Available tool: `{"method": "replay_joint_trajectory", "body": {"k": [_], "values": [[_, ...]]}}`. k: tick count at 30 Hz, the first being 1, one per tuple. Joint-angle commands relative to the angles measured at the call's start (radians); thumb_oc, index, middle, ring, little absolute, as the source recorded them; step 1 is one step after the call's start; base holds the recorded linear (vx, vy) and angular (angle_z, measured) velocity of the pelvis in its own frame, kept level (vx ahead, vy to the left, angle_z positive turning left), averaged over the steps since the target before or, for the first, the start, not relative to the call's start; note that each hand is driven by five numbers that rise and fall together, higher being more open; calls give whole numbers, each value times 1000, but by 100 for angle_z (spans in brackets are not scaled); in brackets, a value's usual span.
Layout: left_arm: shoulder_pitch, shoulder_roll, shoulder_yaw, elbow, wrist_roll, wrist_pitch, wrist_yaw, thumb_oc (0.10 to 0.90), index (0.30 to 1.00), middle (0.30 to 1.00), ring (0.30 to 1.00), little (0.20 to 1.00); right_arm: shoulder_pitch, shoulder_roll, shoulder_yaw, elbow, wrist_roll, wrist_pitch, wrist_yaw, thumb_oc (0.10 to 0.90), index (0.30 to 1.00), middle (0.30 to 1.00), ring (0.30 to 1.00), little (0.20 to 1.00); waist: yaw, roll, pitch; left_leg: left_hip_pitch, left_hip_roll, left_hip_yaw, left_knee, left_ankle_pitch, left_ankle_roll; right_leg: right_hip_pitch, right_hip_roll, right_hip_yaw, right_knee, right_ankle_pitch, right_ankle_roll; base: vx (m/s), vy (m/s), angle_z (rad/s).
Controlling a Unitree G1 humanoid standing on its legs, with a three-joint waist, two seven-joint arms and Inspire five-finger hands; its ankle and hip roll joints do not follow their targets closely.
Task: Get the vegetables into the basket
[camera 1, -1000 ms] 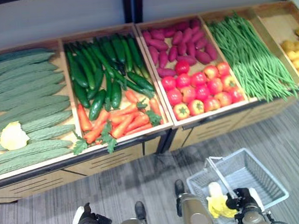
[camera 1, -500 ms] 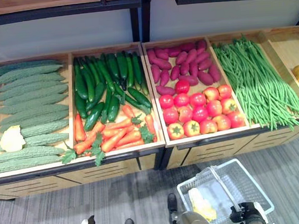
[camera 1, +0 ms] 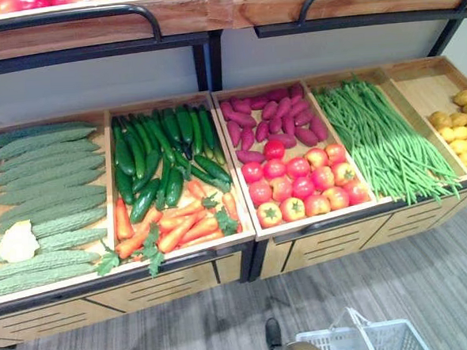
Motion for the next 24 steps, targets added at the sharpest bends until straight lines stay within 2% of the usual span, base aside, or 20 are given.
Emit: {"method": "replay_joint_trajectory", "body": {"k": [1, 2, 3, 6, 7, 10, 14, 15, 16, 17, 19, 21, 24], "values": [[9, 122, -46, -109, 80, -94, 138, 900, 1000, 1000, 1000, 1000, -72, -71, 28, -15, -28, -50, -32, 400, 300, 300, 300, 300, -14, -22, 38, -61, 20, -14, -2, 42, -54, 102, -91, -18, 6, -89, 126, -1, 15, 5], [23, 144, -42, -174, 116, -103, 181, 900, 1000, 1000, 1000, 1000, -69, -69, 25, -7, -27, -54, -36, 400, 300, 300, 300, 300, -9, -22, 38, -62, 19, -19, -2, 41, -55, 104, -93, -23, 6, -90, 127, 21, 11, 8], [65, 187, -59, -412, 259, -118, 268, 900, 1000, 1000, 1000, 1000, -56, -63, 10, 4, -23, -62, -40, 400, 300, 300, 300, 300, 4, -21, 40, -59, 19, -30, -2, 35, -56, 114, -97, -35, 6, -98, 132, 34, -4, 14], [106, 231, -54, -753, 477, -93, 355, 900, 1000, 1000, 1000, 1000, -42, -50, -24, 20, -1, -73, -39, 400, 300, 300, 300, 300, 24, -25, 35, -69, 16, -48, -2, 39, -57, 114, -102, -50, 6, -100, 134, 14, -15, 24], [111, 226, -48, -847, 545, -68, 362, 900, 1000, 1000, 1000, 1000, -38, -44, -36, 19, 7, -78, -38, 400, 300, 300, 300, 300, 27, -28, 35, -71, 15, -55, -2, 38, -57, 116, -104, -55, 6, -102, 134, 17, -17, 22], [81, 221, -41, -1065, 688, -47, 372, 900, 1000, 1000, 1000, 1000, -37, -43, -47, 29, 9, -77, -38, 400, 300, 300, 300, 300, 30, -33, 34, -76, 15, -68, -2, 35, -56, 119, -106, -59, 6, -107, 134, 4, -10, 15], [47, 198, -77, -1246, 803, -45, 314, 900, 1000, 1000, 1000, 1000, -42, -44, -37, 16, 0, -75, -42, 400, 300, 300, 300, 300, 21, -35, 36, -76, 15, -70, -2, 33, -54, 120, -105, -55, 6, -109, 131, 2, -4, 4], [47, 195, -86, -1250, 813, -42, 309, 900, 1000, 1000, 1000, 1000, -45, -49, -36, 16, -2, -73, -44, 400, 300, 300, 300, 300, 21, -34, 37, -75, 16, -69, -2, 33, -54, 120, -106, -53, 6, -108, 131, 0, 0, 0], [50, 184, -113, -1285, 819, -61, 259, 900, 1000, 1000, 1000, 1000, -50, -54, -36, 7, -5, -72, -43, 400, 300, 300, 300, 300, 19, -34, 40, -74, 16, -69, -2, 33, -52, 119, -106, -52, 6, -107, 130, -30, 15, -4], [43, 175, -164, -1338, 787, -125, 169, 900, 1000, 1000, 1000, 1000, -55, -63, -35, -26, -4, -71, -41, 400, 300, 300, 300, 300, 10, -29, 47, -73, 15, -68, -2, 34, -50, 117, -105, -47, 6, -105, 129, -41, 19, -6], [51, 218, -237, -1391, 689, -248, -15, 900, 1000, 1000, 1000, 1000, -62, -83, -36, -55, -1, -68, -29, 400, 300, 300, 300, 300, 3, -24, 59, -73, 15, -63, -2, 44, -48, 112, -107, -40, 6, -93, 128, -55, 36, -3], [55, 252, -251, -1351, 543, -287, -87, 900, 1000, 1000, 1000, 1000, -61, -93, -23, -98, -9, -67, -8, 400, 300, 300, 300, 300, -4, -19, 57, -69, 15, -56, -2, 38, -50, 110, -106, -31, 6, -96, 130, 1, 41, -9], [26, 252, -317, -1329, 395, -316, -240, 900, 1000, 1000, 1000, 1000, -64, -94, -13, -117, -21, -69, 21, 400, 300, 300, 300, 300, -18, -19, 58, -64, 17, -42, -2, 35, -50, 105, -106, -16, 6, -91, 132, 1, 25, -15]]}}
